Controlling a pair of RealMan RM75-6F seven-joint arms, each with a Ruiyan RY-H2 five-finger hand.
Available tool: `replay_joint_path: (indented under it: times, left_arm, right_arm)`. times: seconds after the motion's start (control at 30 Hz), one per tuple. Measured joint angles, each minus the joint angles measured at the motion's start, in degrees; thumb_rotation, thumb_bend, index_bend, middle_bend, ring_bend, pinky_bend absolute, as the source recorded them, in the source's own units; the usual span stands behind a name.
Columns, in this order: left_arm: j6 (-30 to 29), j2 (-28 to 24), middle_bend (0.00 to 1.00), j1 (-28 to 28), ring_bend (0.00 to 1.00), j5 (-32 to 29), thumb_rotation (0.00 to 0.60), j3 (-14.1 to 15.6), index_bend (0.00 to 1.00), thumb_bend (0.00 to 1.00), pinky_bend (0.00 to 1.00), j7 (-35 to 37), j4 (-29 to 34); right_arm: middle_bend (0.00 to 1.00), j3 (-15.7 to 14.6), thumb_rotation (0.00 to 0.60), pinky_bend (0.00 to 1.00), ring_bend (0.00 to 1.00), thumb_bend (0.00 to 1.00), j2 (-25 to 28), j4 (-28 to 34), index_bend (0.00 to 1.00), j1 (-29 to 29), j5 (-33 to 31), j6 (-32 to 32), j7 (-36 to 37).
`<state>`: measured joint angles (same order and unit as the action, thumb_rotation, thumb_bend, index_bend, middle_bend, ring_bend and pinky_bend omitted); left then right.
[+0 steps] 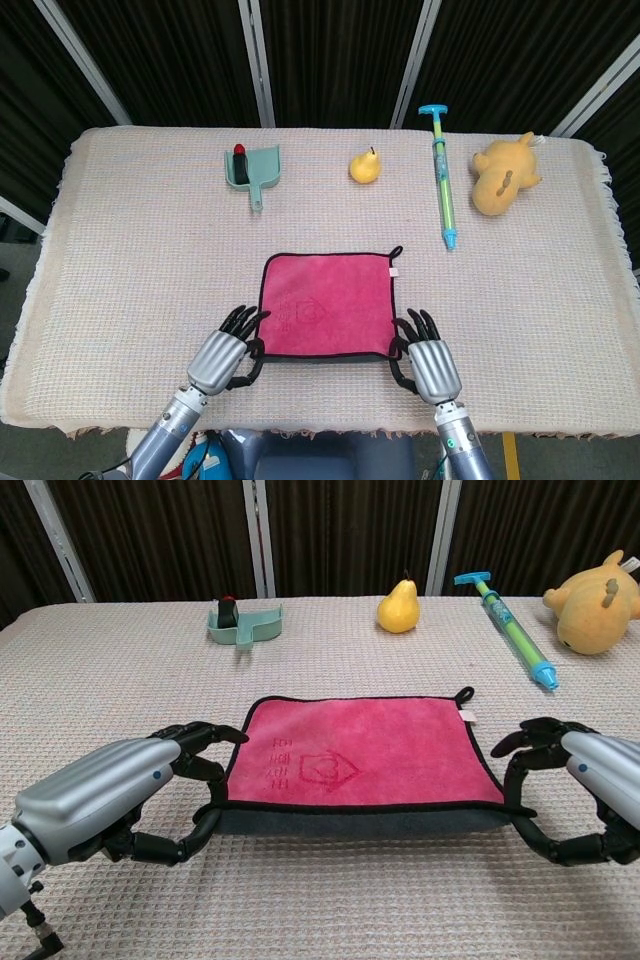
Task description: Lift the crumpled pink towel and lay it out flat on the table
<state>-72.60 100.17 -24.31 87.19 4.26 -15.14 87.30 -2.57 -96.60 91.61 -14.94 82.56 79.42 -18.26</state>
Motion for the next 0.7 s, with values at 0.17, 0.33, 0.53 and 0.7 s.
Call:
replay_joint_path:
  times: [0.17,0.33,0.53,0.7]
  left_arm:
    - [0.89,-0.25,0.03,0.20,0.00,0.00,0.600,0.34,0.38,0.28,0.00,-0.23,-0.01]
    - [2.63,-1.15,0.00,0.14,0.00,-0.50,0.600,0.78,0.24,0.16,0.00,-0.79,0.57]
    - [4.42,-3.03,0.00,-0.10,0.00,-0.92,0.600,1.12,0.14,0.13,0.00,-1.01,2.04]
    - [4.51,-5.15,0.00,0.04,0.00,-1.22,0.600,0.82,0.11,0.13,0.00,-0.32,3.37]
  right_arm:
    - [0.19,-0.29,0.600,0.01,0.01,0.60,0.43,-0.32,0.31,0.26,-0.13,-1.08,-0.25]
    - [0.06,-1.14,0.600,0.00,0.00,0.50,1.05,-0.79,0.05,0.51,0.13,-2.09,-0.55]
    - [0.01,-1.69,0.600,0.00,0.00,0.46,1.87,-0.76,0.00,1.13,-0.62,-3.48,-1.03]
    - [0.02,-1.70,0.600,0.00,0.00,0.46,2.91,-0.38,0.00,1.46,0.25,-3.11,-0.70]
